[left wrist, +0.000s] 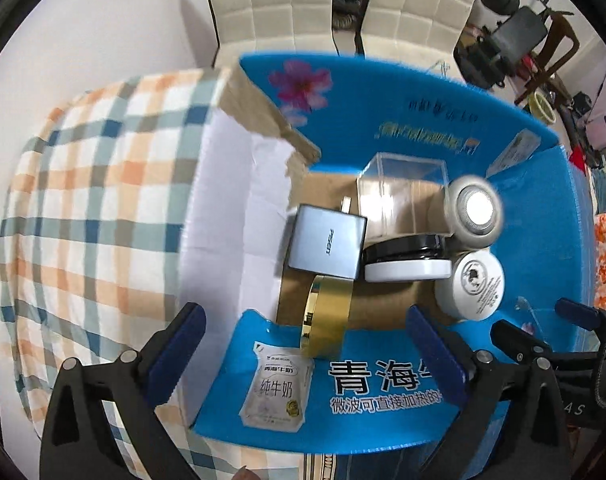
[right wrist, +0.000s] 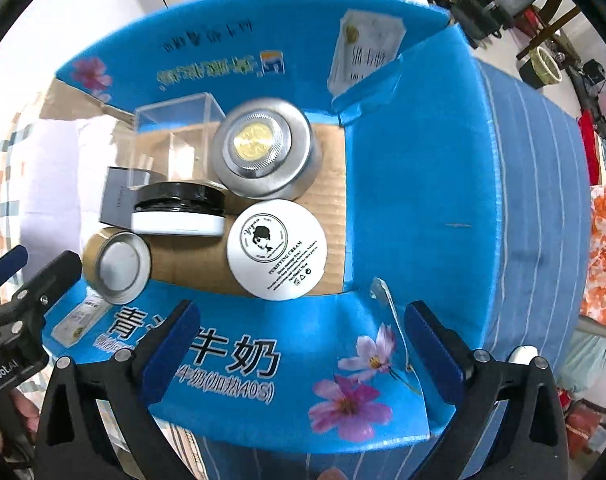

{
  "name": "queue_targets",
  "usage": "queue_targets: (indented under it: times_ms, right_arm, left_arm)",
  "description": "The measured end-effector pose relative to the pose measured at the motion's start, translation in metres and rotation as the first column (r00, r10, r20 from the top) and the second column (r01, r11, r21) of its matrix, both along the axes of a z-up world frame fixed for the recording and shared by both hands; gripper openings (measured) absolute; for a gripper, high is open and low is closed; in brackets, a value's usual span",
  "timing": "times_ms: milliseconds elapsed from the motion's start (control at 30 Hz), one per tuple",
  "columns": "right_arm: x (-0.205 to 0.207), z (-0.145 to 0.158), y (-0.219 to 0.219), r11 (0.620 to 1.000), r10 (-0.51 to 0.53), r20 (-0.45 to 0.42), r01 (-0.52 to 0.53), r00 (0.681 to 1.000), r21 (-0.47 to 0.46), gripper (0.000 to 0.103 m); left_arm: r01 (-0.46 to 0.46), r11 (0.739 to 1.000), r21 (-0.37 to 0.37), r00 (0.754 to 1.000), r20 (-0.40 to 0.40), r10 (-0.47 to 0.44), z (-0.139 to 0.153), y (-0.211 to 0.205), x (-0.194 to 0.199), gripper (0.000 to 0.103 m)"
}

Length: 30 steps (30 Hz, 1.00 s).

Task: Organize rigid objects
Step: 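Lower the tin and cream jar into the box and open both tools, then move both tools from the box toward the drink can and white egg-shaped object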

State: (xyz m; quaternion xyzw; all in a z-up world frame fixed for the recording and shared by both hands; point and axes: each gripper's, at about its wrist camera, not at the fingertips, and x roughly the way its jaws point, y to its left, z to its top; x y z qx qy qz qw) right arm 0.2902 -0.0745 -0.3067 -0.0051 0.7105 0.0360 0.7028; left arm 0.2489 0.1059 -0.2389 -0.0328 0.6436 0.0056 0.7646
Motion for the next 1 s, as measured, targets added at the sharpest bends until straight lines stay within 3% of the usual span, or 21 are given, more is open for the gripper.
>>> queue_targets:
  times_ms: [267, 467, 767, 1000]
  right_arm:
    - [-0.020, 0.051, -0.008, 0.999, -0.004, 0.078, 0.001, 0.997, 0.032, 0.103]
    - [-0.041, 0.094, -0.021, 0.998, -0.010, 0.162, 0.001, 0.987, 0.055, 0.103]
    - [-0.088, 0.162, -0.042, 0.996, -0.027, 0.272, 0.002, 0.962, 0.094, 0.103]
    - [-0.119, 0.202, -0.057, 0.989, -0.051, 0.325, 0.003, 0.945, 0.145, 0.103]
  left_arm:
    - [-0.009, 0.999, 0.042, 0.993, 0.122, 0.004, 0.037, -0.003, -0.017, 0.103]
    - [-0.012, 0.999, 0.050, 0.976, 0.220, 0.001, 0.081, -0.008, -0.044, 0.103]
    - [0.031, 0.998, 0.048, 0.955, 0.293, -0.044, 0.133, -0.024, -0.083, 0.103]
    - [0.025, 0.999, 0.025, 0.947, 0.319, -0.032, 0.150, -0.037, -0.109, 0.103]
